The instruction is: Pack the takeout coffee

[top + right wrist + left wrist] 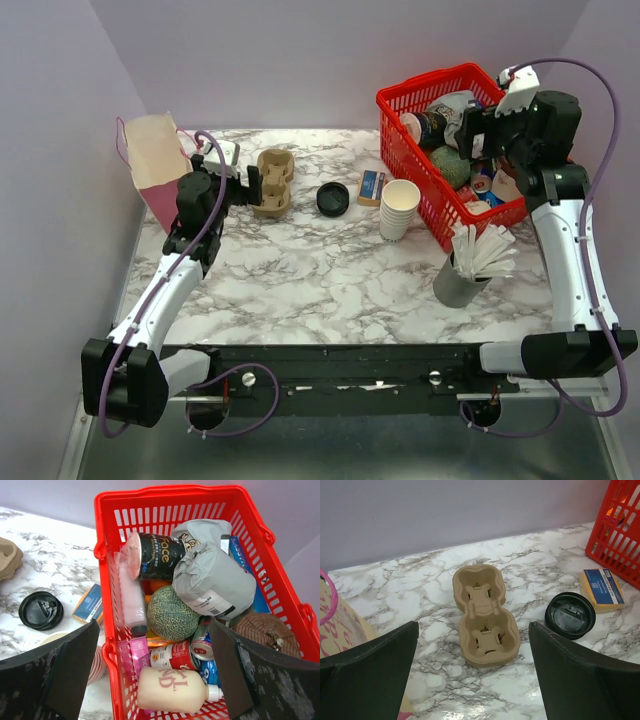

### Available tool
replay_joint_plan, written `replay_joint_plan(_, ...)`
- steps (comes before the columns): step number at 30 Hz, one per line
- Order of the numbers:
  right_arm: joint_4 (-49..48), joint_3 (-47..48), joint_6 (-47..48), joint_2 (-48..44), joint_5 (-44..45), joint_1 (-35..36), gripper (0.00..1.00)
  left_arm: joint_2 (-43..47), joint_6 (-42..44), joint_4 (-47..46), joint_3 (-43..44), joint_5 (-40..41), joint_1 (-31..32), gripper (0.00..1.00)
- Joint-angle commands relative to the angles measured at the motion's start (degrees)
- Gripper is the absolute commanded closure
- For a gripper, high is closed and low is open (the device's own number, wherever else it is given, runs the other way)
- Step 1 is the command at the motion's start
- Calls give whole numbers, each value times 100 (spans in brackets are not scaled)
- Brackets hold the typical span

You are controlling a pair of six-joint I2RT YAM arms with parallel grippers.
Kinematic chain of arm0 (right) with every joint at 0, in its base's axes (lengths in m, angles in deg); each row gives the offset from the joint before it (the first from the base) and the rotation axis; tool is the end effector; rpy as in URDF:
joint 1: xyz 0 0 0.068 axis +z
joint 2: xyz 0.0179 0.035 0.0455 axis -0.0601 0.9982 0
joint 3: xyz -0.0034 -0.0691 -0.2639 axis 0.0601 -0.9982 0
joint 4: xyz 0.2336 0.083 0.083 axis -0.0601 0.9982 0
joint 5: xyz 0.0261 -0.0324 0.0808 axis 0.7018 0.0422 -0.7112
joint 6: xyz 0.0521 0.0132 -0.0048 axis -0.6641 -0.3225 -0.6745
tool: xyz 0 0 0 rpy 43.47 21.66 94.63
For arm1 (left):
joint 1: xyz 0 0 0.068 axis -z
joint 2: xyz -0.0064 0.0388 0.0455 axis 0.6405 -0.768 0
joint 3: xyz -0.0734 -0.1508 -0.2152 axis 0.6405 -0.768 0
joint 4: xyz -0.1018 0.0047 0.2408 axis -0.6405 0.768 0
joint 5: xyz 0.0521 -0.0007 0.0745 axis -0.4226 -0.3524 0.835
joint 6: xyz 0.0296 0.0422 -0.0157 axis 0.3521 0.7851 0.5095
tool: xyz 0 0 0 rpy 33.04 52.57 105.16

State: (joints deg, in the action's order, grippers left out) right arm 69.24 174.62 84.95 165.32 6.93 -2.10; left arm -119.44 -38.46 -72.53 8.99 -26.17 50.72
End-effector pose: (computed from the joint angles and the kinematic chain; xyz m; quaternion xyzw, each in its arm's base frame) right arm 0.2870 0.0126 0.4623 -0.1237 0.7840 0.0230 0.6079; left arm 0.2634 -0.0532 0.3301 0.0815 0.7299 -0.1007 0.6711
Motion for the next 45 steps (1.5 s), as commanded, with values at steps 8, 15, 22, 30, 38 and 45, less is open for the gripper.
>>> replay_joint_plan(8, 1654, 269, 3377, 108, -2626, 558, 0, 68, 316, 574, 169, -1376, 150, 1)
replay_joint_plan(15, 3273, 735, 4819, 1058, -2403, 1623, 13, 86, 395, 1390, 458, -1956, 211, 1)
replay_joint_plan(22, 3992, 1174, 5206, 1717, -2386, 1702, 24, 331, 694, 1770, 424, -2203, 203, 1)
replay_joint_plan(30, 4442, 1306, 5848, 2025, -2158, 1720, 36, 358, 660, 1691, 301, -2238, 211, 1)
replay_joint_plan(38, 4978, 1869, 6024, 2553, -1999, 1729, 46, 323, 633, 1577, 249, -2299, 211, 1)
replay_joint_plan(45, 5075, 1939, 6191, 2711, -1797, 1764, 51, 323, 703, 1612, 187, -2282, 211, 1)
